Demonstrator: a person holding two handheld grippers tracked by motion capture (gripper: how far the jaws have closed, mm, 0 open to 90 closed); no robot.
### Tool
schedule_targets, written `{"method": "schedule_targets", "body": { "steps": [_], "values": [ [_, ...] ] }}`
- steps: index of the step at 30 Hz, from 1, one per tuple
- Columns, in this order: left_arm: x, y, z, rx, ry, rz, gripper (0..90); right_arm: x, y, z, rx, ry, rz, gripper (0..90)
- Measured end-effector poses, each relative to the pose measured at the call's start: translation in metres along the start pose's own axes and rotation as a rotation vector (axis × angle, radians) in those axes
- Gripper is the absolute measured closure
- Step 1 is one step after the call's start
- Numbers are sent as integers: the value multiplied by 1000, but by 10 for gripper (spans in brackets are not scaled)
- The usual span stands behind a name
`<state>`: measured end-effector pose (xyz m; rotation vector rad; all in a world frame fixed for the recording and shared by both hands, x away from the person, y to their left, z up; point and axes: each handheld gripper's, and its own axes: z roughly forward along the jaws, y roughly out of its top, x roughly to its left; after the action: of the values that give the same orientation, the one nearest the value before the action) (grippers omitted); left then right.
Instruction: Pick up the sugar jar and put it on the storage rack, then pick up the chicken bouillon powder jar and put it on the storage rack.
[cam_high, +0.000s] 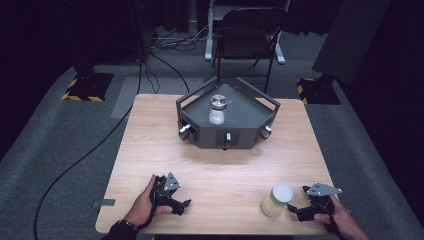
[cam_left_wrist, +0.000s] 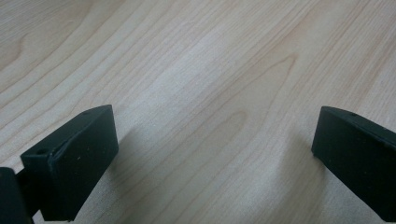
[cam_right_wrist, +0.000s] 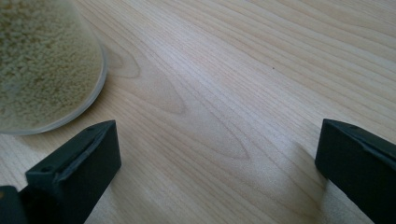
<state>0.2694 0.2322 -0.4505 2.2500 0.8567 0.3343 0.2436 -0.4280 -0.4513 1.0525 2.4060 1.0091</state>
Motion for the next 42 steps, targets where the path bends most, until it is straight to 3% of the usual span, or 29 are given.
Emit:
{"method": "schedule_targets", "body": {
  "steps": [42],
  "values": [
    [4,1,1,0,-11,14,0,3,-5,-5,-3,-13,4,2]
  ]
}}
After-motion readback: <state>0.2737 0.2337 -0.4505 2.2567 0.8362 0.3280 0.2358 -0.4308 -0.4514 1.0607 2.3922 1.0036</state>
